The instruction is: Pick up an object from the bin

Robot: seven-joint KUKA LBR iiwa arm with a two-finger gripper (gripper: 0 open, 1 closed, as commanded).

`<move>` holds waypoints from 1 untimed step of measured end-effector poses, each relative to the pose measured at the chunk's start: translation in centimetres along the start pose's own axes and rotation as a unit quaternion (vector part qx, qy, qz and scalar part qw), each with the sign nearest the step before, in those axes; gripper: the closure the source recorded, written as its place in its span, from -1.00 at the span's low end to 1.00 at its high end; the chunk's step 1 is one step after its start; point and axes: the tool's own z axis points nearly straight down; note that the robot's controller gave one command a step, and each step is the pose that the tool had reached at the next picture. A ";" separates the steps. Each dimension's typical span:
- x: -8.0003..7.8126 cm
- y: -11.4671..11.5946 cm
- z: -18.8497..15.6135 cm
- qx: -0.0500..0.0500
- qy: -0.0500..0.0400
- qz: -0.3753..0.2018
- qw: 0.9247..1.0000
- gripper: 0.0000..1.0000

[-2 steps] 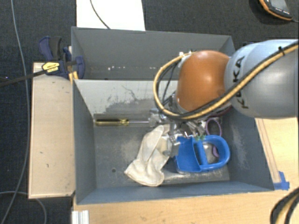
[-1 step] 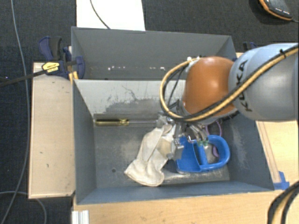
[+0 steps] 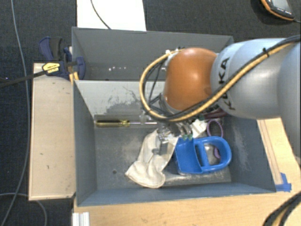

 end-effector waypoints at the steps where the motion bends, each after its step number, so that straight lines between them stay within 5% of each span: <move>1: 6.8 -7.3 -0.6 0.002 0.006 0.069 0.998 -1.00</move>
Offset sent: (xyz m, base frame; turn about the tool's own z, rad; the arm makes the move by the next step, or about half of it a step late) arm -0.0269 -0.0479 -0.0034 0.0454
